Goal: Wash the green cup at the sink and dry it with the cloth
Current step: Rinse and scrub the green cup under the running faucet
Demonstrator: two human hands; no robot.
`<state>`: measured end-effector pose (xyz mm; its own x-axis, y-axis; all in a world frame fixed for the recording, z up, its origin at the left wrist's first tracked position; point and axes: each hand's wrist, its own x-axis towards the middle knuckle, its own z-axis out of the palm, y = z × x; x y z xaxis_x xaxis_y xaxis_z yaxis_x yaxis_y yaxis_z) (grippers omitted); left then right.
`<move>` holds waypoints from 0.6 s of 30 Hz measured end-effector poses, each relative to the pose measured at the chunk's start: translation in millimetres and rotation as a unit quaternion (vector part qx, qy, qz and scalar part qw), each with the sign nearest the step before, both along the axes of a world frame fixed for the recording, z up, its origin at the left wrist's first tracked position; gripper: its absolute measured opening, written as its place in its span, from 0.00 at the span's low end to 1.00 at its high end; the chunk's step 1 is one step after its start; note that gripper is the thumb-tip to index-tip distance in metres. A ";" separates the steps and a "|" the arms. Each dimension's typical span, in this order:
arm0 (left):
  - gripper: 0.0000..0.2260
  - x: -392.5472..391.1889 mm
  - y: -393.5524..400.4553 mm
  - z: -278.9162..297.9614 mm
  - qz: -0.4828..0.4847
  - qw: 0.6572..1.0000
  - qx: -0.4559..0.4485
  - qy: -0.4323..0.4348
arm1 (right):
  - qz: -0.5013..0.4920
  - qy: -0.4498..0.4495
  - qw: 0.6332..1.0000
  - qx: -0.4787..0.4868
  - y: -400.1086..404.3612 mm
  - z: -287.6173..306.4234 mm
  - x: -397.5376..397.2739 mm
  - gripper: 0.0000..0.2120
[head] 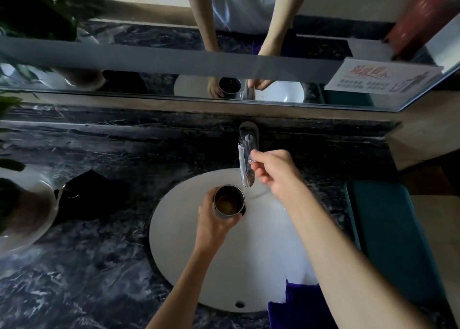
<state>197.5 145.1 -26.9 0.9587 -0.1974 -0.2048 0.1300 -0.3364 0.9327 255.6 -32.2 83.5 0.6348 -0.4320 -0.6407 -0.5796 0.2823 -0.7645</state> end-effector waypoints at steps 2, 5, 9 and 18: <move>0.30 1.0 -0.8 -2.6 0.007 1.000 -0.004 0.007 | 0.002 -0.002 1.000 0.014 -1.5 0.1 0.2 0.13; 0.29 3.2 -4.6 -6.9 0.014 1.000 -0.013 0.024 | 0.011 -0.014 0.999 0.031 -2.9 -2.9 -0.4 0.13; 0.29 6.3 -14.7 -15.1 0.017 0.998 -0.026 0.050 | -0.003 -0.058 0.998 0.018 -5.8 -16.6 -7.5 0.16; 0.32 12.1 -53.2 -33.3 -0.009 0.993 -0.054 0.106 | -0.059 0.031 0.996 -0.057 -14.5 -107.7 -80.8 0.12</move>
<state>209.6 91.9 -60.2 0.8924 -0.2456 -0.3786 0.3225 -0.2398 0.9157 174.8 -46.7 -24.2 0.5368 -0.5725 -0.6198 -0.5943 0.2648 -0.7594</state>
